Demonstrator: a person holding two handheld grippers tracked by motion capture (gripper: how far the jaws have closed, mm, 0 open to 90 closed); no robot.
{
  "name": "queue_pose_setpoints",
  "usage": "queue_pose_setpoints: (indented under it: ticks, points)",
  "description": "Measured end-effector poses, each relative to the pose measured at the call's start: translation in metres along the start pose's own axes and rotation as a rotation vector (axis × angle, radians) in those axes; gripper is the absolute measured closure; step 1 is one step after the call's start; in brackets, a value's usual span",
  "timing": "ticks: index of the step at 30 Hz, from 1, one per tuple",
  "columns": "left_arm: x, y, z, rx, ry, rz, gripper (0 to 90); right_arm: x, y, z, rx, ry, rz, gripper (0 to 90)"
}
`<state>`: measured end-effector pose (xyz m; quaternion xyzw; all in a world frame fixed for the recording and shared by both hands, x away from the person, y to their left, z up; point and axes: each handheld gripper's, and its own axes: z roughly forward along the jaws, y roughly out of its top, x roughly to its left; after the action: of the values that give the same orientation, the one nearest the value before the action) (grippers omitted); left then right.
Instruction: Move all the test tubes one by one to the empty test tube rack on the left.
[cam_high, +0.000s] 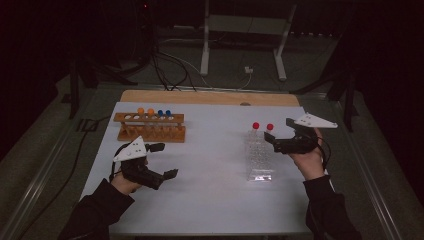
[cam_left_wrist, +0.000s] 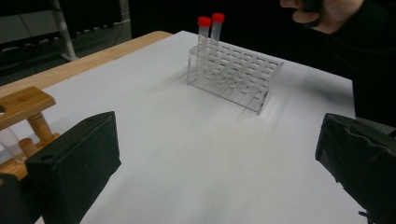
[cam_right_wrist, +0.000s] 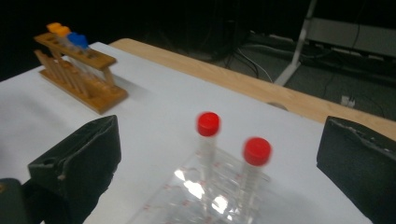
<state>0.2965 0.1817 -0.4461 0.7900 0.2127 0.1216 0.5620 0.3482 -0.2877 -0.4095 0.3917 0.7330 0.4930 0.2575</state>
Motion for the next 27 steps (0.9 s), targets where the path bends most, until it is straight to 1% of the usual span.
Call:
queue_pose_setpoints:
  ticks: [4, 6, 7, 8, 10, 11, 12, 14, 15, 17, 18, 19, 20, 22, 23, 25, 26, 27]
  points:
    - [0.000, -0.001, 0.001, -0.002, 0.000, 0.001, 0.7, -0.014, -0.009, 0.007, 0.022, -0.019, 0.029, 0.0]
    - [0.000, -0.002, 0.002, 0.001, 0.002, 0.000, 0.7, -0.015, -0.011, 0.009, 0.028, -0.022, 0.030, 0.0]
    - [0.000, -0.003, 0.003, 0.001, 0.001, 0.000, 0.7, -0.017, -0.013, 0.012, 0.035, -0.032, 0.033, 0.0]
    - [0.000, -0.003, 0.003, 0.002, -0.003, -0.002, 0.7, -0.018, -0.014, 0.014, 0.043, -0.026, 0.035, 0.0]
    - [-0.001, -0.004, 0.004, 0.009, 0.001, 0.005, 0.7, -0.020, -0.017, 0.019, 0.064, -0.035, 0.031, 0.3]
    - [-0.001, -0.004, 0.005, 0.010, -0.001, 0.005, 0.7, -0.022, -0.019, 0.020, 0.069, -0.029, 0.035, 4.1]
    - [-0.001, -0.004, 0.005, 0.012, -0.001, 0.005, 0.7, -0.022, -0.021, 0.023, 0.072, -0.047, 0.036, 6.9]
    - [-0.002, -0.005, 0.005, 0.020, 0.001, 0.008, 0.7, -0.024, -0.024, 0.026, 0.084, -0.047, 0.043, 9.5]
    - [-0.002, -0.005, 0.006, 0.022, 0.005, 0.014, 0.7, -0.025, -0.026, 0.028, 0.092, -0.057, 0.047, 16.4]
    - [-0.002, -0.005, 0.006, 0.023, 0.001, 0.013, 0.7, -0.025, -0.030, 0.033, 0.103, -0.065, 0.055, 19.2]
    - [-0.002, -0.006, 0.007, 0.026, 0.003, 0.014, 0.7, -0.025, -0.032, 0.035, 0.119, -0.066, 0.055, 21.8]
    - [-0.002, -0.006, 0.007, 0.026, 0.002, 0.013, 0.6, -0.024, -0.036, 0.040, 0.135, -0.073, 0.057, 26.3]
    - [-0.002, -0.007, 0.007, 0.029, 0.000, 0.013, 0.6, -0.024, -0.036, 0.040, 0.135, -0.073, 0.057, 26.3]
    - [-0.002, -0.007, 0.007, 0.030, -0.001, 0.012, 0.7, -0.024, -0.039, 0.044, 0.148, -0.072, 0.054, 35.6]
    - [-0.002, -0.007, 0.008, 0.030, 0.000, 0.012, 0.7, -0.024, -0.040, 0.046, 0.156, -0.080, 0.052, 39.1]
    - [-0.002, -0.008, 0.007, 0.027, 0.000, 0.010, 0.7, -0.025, -0.041, 0.050, 0.170, -0.083, 0.063, 47.4]
    - [-0.001, -0.008, 0.007, 0.025, -0.001, 0.008, 0.7, -0.025, -0.042, 0.051, 0.176, -0.091, 0.068, 50.1]
    - [-0.001, -0.008, 0.007, 0.025, 0.001, 0.008, 0.7, -0.025, -0.042, 0.052, 0.169, -0.079, 0.073, 53.1]
